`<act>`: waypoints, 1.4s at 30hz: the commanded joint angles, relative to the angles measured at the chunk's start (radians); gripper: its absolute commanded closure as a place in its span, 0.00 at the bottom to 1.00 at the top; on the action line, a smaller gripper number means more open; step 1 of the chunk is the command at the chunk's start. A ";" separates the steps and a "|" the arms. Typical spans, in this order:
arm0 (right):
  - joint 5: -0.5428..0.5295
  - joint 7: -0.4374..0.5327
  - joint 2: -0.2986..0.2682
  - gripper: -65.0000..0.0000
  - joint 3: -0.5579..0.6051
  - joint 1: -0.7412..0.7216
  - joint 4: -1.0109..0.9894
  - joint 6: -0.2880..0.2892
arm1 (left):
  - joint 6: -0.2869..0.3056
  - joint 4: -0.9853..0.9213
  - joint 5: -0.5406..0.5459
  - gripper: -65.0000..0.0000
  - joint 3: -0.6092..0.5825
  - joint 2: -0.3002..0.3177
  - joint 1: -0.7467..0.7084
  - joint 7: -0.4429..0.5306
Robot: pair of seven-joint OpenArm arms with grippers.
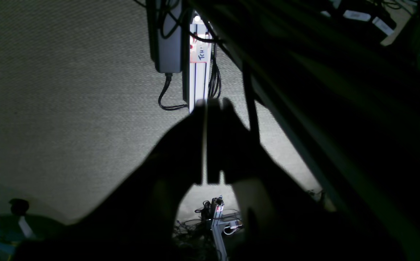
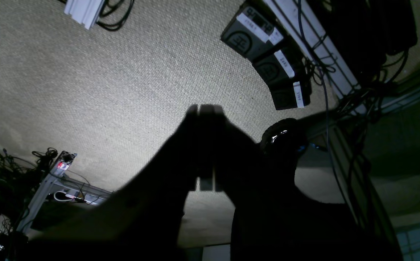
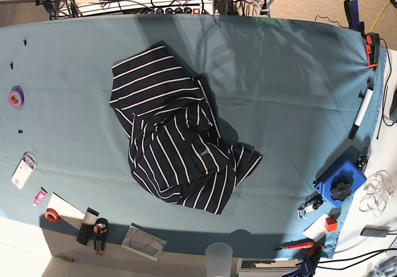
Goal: Layout the t-shirt on the table in an organized manner, then fold the t-shirt properly
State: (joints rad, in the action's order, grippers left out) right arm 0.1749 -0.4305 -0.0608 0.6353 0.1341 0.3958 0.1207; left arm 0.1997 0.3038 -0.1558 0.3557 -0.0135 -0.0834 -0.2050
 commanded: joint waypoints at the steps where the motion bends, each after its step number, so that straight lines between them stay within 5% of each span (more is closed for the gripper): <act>1: -0.001 -0.012 0.000 1.00 -0.002 0.002 0.014 0.002 | 0.011 0.004 0.002 1.00 0.001 -0.006 -0.002 0.003; 27: -0.002 -0.087 -0.026 1.00 -0.002 0.019 0.050 0.002 | 0.011 0.066 -0.001 1.00 0.001 0.012 -0.058 0.002; 33: -0.002 -0.090 -0.105 1.00 -0.002 0.084 0.106 0.002 | 0.011 0.206 -0.001 1.00 0.001 0.040 -0.175 0.000; 42: -0.002 -0.090 -0.341 1.00 -0.002 0.303 0.548 -0.001 | 0.011 0.489 0.010 1.00 0.001 0.113 -0.343 -0.013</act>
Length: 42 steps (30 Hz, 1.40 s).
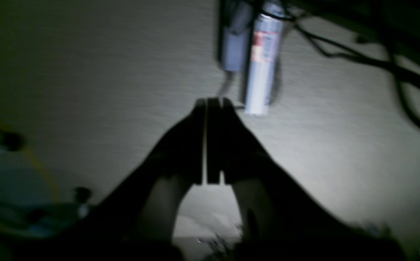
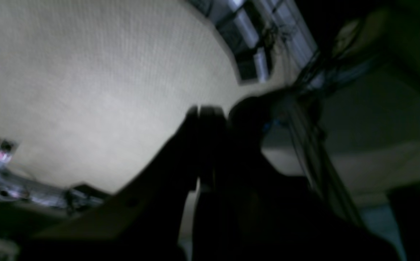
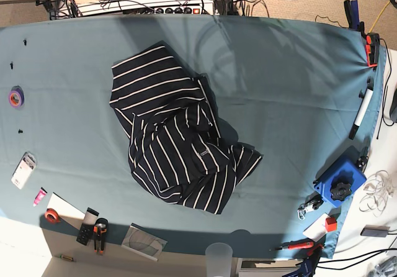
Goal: Layout the t-shirt on the table in an organized manner, then fold the t-shirt properly
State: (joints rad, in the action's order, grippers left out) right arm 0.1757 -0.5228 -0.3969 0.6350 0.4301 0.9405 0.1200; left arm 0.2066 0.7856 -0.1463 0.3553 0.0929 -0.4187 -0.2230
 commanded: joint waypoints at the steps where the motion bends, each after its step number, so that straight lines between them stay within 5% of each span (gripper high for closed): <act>1: -0.003 0.001 -0.032 1.00 -0.002 0.032 0.057 -0.003 | 0.004 0.048 0.027 1.00 0.002 0.014 -0.027 -0.013; 6: -0.003 -0.048 -0.143 1.00 -0.002 0.147 0.299 -0.069 | 0.003 0.266 0.219 1.00 0.002 0.058 -0.128 -0.174; 12: 0.010 -0.185 -0.235 1.00 -0.002 0.248 0.535 -0.194 | 0.000 0.529 0.237 1.00 0.002 0.077 -0.267 -0.250; 19: 0.093 -0.216 -0.311 1.00 -0.068 0.370 0.785 -0.249 | -0.001 0.859 0.299 1.00 0.002 0.077 -0.430 -0.365; 30: 0.102 -0.222 -0.315 1.00 -0.340 0.540 1.249 -0.258 | -0.017 1.362 0.301 1.00 0.002 0.076 -0.605 -0.555; 38: 0.116 -0.214 -0.315 1.00 -0.404 0.531 1.416 -0.258 | -0.061 1.571 0.301 1.00 0.002 0.076 -0.625 -0.549; 42: 0.223 -0.214 -0.312 1.00 -0.408 0.517 1.416 -0.259 | -0.052 1.571 0.301 1.00 0.002 0.074 -0.613 -0.418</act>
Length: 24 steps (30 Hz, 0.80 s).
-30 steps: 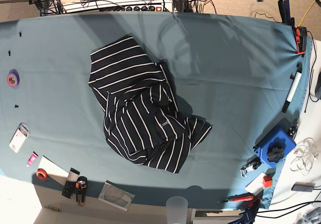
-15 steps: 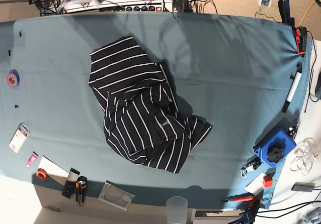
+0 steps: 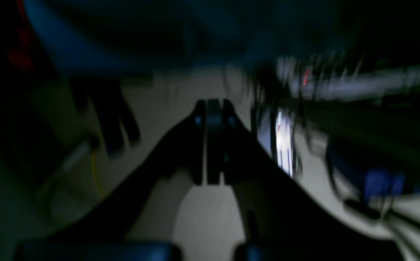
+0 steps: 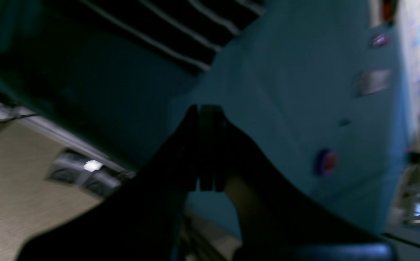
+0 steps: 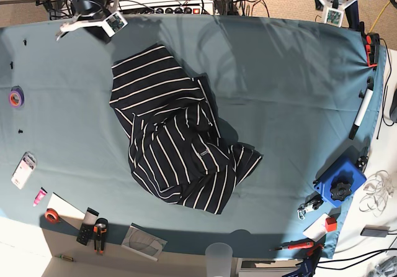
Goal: Layout the t-shirt on the table in an organized manner, then fold the t-shirt properly
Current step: 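Move the right gripper toward the crumpled striped shirt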
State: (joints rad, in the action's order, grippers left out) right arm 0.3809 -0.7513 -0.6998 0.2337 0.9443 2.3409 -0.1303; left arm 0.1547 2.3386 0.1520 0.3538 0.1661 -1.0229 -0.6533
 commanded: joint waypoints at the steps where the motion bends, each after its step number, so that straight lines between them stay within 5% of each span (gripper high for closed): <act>1: 0.042 0.010 -0.009 1.00 -0.006 -0.006 0.015 -0.010 | 0.004 0.018 0.003 1.00 0.003 0.000 0.005 0.024; 13: 0.107 -0.084 0.011 1.00 -0.006 -0.129 0.015 -0.009 | -0.001 0.018 0.001 1.00 0.003 0.001 0.171 0.019; 15: 0.107 -0.076 0.041 0.92 -0.006 -0.130 0.015 -0.008 | 0.001 0.018 0.002 1.00 0.003 0.001 0.183 0.025; 19: 0.107 -0.063 0.118 0.68 -0.006 -0.130 0.015 -0.008 | 0.002 0.018 0.001 0.74 0.003 0.000 0.187 0.027; 22: 0.103 -0.056 0.163 0.66 -0.006 -0.130 0.015 -0.010 | 0.002 0.018 -0.003 0.58 0.003 0.000 0.187 0.027; 24: 0.043 -0.059 0.193 0.66 -0.006 -0.142 0.015 -0.010 | 0.002 0.018 -0.025 0.55 0.003 0.000 0.187 0.027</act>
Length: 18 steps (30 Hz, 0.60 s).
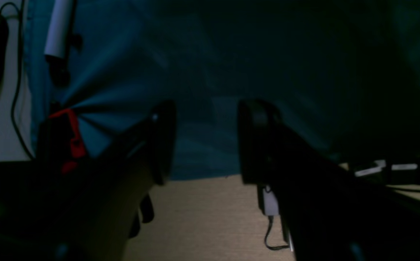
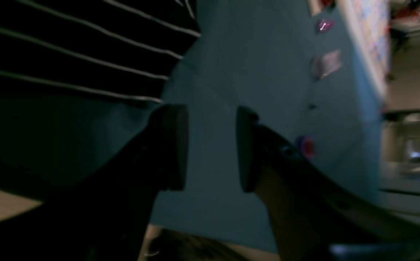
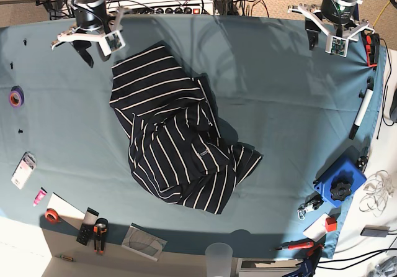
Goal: Layout the t-shirt on the table in an organized manner, then fold the t-shirt properly
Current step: 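Move the right gripper toward the crumpled striped shirt, then grasp the shirt's edge with the right gripper and lift it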
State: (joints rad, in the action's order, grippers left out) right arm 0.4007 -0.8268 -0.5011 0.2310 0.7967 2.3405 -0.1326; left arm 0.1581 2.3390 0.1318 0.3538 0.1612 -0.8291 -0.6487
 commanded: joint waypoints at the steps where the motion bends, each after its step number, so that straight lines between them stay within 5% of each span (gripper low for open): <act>1: -0.039 0.014 0.004 0.66 -0.004 -0.011 0.016 -0.006 | -0.003 0.017 -0.022 0.55 0.003 0.005 -0.005 0.022; 6: -0.277 0.027 0.008 0.66 -0.004 -0.111 0.000 0.159 | -0.005 0.017 -0.076 0.55 0.003 0.006 0.005 0.022; 12: -0.424 0.069 0.008 0.66 -0.004 -0.191 -0.137 0.329 | -0.005 0.017 -0.076 0.55 0.003 0.005 0.012 0.022; 18: -0.408 0.087 0.008 0.66 -0.003 -0.269 -0.272 0.350 | -0.005 0.017 -0.075 0.55 0.003 0.005 0.013 0.022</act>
State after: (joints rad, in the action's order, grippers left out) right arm -0.0109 -0.7654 -0.4835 0.2321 0.5316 2.0518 0.2279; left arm 0.1574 2.3390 0.0605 0.3538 0.1612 -0.8085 -0.6487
